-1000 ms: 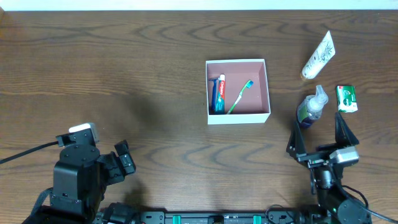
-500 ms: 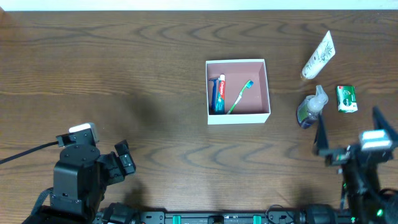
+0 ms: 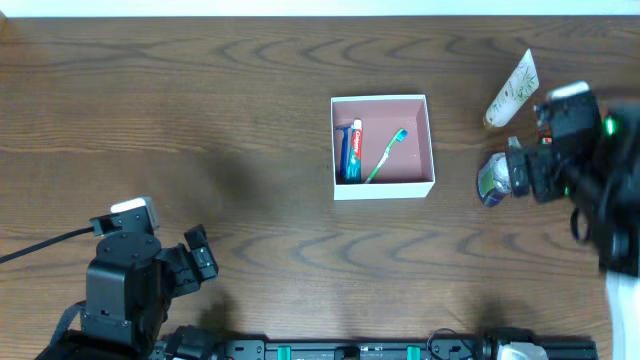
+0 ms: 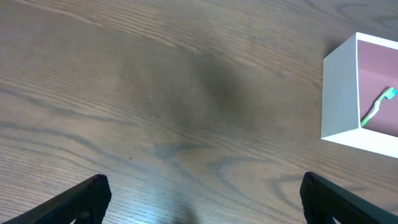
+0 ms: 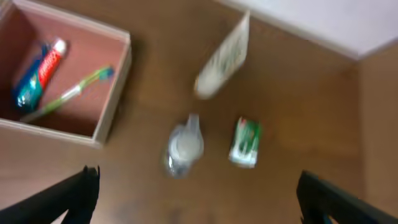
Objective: Pack container
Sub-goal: 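Move the right gripper over the clear foam-pump bottle and lower, then close the right gripper on the pump bottle's top and lift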
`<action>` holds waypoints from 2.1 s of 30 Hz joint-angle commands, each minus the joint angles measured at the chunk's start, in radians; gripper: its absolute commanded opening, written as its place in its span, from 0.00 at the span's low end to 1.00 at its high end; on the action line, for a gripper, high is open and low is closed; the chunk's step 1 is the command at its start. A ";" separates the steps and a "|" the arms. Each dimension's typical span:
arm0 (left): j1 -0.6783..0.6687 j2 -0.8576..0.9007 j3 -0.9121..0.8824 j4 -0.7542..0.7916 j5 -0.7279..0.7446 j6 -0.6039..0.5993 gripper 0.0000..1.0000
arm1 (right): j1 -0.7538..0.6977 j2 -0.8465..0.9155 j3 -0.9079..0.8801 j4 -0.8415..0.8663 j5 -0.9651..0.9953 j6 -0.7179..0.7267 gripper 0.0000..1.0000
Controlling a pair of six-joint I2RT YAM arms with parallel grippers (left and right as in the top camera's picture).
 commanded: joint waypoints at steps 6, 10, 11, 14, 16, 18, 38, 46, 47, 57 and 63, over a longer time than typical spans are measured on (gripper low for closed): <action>0.006 0.000 -0.001 0.000 -0.008 -0.009 0.98 | -0.116 0.212 0.079 -0.077 -0.158 -0.020 0.99; 0.006 0.000 -0.001 0.000 -0.008 -0.009 0.98 | -0.115 0.275 0.079 -0.084 -0.161 -0.020 0.99; 0.006 0.000 -0.001 0.000 -0.008 -0.009 0.98 | -0.115 0.288 0.079 -0.082 -0.161 -0.020 0.99; 0.006 0.000 -0.001 0.000 -0.008 -0.009 0.98 | -0.115 0.320 0.079 -0.079 -0.161 -0.020 0.99; 0.006 0.000 -0.001 0.000 -0.008 -0.009 0.98 | -0.115 0.333 0.079 -0.081 -0.167 -0.011 0.99; 0.006 0.000 -0.001 0.000 -0.008 -0.009 0.98 | -0.115 0.344 0.079 -0.081 -0.200 0.040 0.99; 0.006 0.000 -0.001 0.000 -0.008 -0.009 0.98 | -0.114 0.410 0.053 -0.084 -0.087 0.100 0.99; 0.006 0.000 -0.001 0.000 -0.008 -0.009 0.98 | -0.115 0.441 0.032 -0.019 -0.098 0.099 0.99; 0.006 0.000 -0.001 0.000 -0.008 -0.009 0.98 | -0.115 0.454 0.028 -0.016 -0.098 0.099 0.99; 0.006 0.000 -0.001 0.000 -0.008 -0.009 0.98 | -0.115 0.553 0.027 -0.041 -0.097 0.099 0.99; 0.006 0.000 -0.001 0.000 -0.008 -0.009 0.98 | -0.115 0.569 0.027 -0.036 -0.097 0.099 0.89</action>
